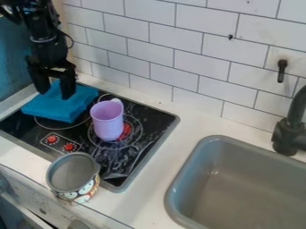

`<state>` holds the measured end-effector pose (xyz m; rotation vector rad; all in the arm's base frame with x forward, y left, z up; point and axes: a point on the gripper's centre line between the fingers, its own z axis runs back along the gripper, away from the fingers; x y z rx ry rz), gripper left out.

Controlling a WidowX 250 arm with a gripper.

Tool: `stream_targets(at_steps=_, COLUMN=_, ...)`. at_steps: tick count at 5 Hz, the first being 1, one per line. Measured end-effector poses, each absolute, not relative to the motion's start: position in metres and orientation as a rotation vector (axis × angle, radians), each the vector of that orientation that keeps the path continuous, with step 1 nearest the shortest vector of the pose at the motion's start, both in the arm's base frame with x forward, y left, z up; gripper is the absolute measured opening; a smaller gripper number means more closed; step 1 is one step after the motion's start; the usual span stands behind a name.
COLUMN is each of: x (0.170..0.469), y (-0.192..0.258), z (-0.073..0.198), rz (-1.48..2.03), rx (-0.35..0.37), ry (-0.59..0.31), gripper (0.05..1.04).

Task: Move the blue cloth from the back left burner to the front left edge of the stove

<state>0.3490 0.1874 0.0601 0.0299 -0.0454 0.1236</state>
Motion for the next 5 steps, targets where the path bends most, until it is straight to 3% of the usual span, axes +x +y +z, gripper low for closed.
stream_targets(at_steps=3, x=0.337, y=0.189, z=0.039, rz=0.099, rx=0.053, ry=0.009, gripper=1.0)
stream_targets(at_steps=5, x=0.292, y=0.188, z=0.038, rz=-0.032, rx=0.095, ry=0.118, gripper=1.0)
